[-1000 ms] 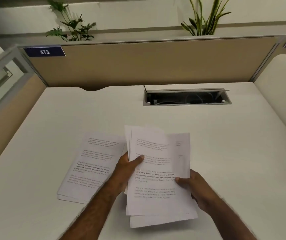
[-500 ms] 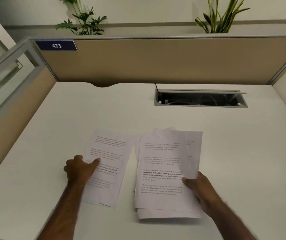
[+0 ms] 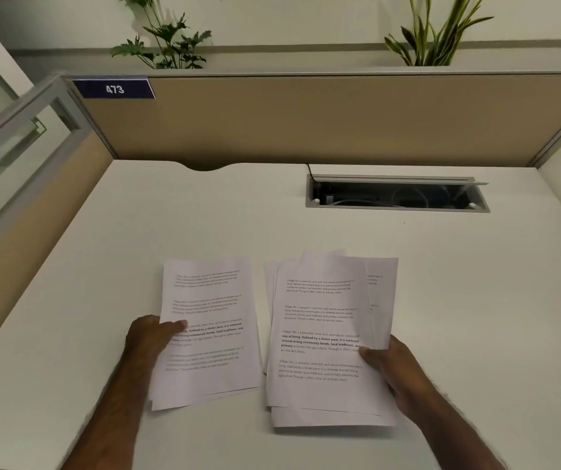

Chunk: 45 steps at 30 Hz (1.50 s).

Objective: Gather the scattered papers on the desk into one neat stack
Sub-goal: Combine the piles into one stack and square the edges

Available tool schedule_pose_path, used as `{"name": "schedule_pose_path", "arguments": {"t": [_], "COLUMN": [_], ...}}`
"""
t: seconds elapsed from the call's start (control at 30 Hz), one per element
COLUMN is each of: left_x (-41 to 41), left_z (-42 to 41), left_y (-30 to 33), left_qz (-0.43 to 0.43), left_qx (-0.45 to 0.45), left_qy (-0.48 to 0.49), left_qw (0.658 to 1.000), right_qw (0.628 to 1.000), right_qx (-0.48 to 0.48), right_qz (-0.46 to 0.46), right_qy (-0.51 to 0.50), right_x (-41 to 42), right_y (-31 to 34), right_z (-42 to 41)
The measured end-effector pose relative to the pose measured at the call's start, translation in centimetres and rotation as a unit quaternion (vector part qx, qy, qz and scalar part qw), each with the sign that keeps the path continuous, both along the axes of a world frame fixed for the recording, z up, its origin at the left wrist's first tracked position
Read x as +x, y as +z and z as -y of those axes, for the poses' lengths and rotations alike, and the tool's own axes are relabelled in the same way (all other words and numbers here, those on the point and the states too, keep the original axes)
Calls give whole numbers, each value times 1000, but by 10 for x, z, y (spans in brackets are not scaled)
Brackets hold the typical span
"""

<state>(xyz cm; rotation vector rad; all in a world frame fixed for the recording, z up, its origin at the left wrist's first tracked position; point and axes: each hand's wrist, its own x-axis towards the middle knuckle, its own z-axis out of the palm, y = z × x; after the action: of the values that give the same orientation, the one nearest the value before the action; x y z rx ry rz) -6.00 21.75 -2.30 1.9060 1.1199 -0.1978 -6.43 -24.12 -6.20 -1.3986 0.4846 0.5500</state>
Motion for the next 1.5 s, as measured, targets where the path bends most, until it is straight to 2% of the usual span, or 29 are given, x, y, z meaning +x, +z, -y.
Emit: {"name": "schedule_pose_path", "arguments": {"t": [0.13,0.37,0.5,0.73,0.97,1.2,1.3,1.4,1.5], "left_x": [-2,8,15,24,21,17,21,28,36], "left_z": [2,-8,7,70,110,122,126,131,139], "left_y": [18,80,99,63,28,21,20,27,50], "left_qz": [84,204,234,214,151,133,154,194,244], "left_qx": [-53,-136,-194,-252,-244,-347,-313,-260,-219], "left_qy": [15,-63,-108,-149,-127,-92,-117,-139,-186], "left_qw": [995,967,947,932,950,924,930,936,926], "right_qw": [1000,1000,1000,1000,996,990,987,986,970], "right_qx": [0,-8,-5,11,73,38,0,5,-50], "right_qz": [6,9,11,23,33,72,90,118,217], "right_qy": [1,0,2,4,42,116,135,116,94], "right_x": [-1,-1,-2,-2,2,1,5,13,24], "right_y": [1,1,2,6,16,36,48,68,87], "right_z": [-1,-3,-7,-18,-24,-29,-33,-35,-35]}}
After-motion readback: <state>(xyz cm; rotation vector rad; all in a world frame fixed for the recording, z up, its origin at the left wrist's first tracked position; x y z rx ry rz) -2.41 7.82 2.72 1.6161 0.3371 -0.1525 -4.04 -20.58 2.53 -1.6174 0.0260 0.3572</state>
